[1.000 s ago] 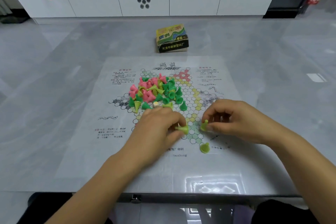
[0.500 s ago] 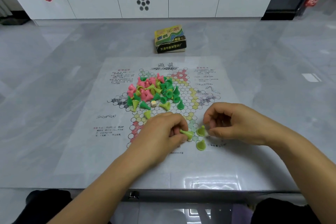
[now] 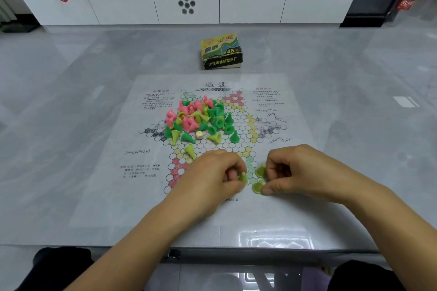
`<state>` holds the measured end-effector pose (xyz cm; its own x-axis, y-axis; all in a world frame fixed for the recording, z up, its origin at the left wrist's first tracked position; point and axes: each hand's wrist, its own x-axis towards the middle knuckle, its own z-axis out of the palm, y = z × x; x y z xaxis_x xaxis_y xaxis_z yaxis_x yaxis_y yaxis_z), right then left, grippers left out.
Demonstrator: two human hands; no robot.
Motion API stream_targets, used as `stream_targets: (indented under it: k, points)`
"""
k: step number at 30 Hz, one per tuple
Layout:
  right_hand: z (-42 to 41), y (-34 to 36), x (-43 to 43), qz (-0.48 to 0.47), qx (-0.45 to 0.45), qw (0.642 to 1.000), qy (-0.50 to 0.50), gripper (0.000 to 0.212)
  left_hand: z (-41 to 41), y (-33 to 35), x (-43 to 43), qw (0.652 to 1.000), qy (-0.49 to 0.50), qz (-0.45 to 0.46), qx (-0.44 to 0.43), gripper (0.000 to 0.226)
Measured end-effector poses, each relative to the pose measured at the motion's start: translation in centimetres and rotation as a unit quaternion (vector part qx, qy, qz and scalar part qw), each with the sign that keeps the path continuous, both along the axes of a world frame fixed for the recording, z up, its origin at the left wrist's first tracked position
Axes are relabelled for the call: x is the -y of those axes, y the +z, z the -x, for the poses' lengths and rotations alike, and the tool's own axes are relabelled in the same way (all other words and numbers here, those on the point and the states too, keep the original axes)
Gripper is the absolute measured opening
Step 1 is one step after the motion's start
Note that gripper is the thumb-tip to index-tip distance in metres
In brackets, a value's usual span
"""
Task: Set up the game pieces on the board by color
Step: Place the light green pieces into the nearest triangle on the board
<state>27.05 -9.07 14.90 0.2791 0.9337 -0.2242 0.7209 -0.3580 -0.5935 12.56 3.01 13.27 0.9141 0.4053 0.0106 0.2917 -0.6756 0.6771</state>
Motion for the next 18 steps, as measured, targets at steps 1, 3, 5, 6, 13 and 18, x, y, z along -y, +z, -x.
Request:
stream_targets:
  k: [1,3,5,6,13,18]
  points:
    - [0.0,0.0,0.0,-0.002,0.001,1.0,-0.002,0.025,0.0,0.0,0.0,1.0,0.002,0.005,0.001,0.015]
    - [-0.1,0.0,0.0,-0.004,-0.005,1.0,-0.007,0.025,0.0,0.0,0.2,1.0,0.003,0.004,0.004,0.015]
    - [-0.4,0.0,0.1,-0.007,-0.025,1.0,-0.012,0.023,0.0,0.0,0.3,1.0,0.002,0.0,0.009,0.014]
    - [-0.6,0.0,0.2,-0.012,-0.045,0.999,-0.019,0.021,0.0,0.0,0.3,1.0,0.0,-0.001,0.012,0.014]
    - [-1.0,-0.8,-0.3,-0.072,-0.006,0.997,-0.031,0.016,0.0,0.2,0.4,1.0,-0.001,0.01,0.014,0.016]
    - [-0.9,-0.9,-0.5,-0.068,0.015,0.998,-0.008,0.013,0.0,0.1,0.5,1.0,0.004,0.008,0.017,0.013]
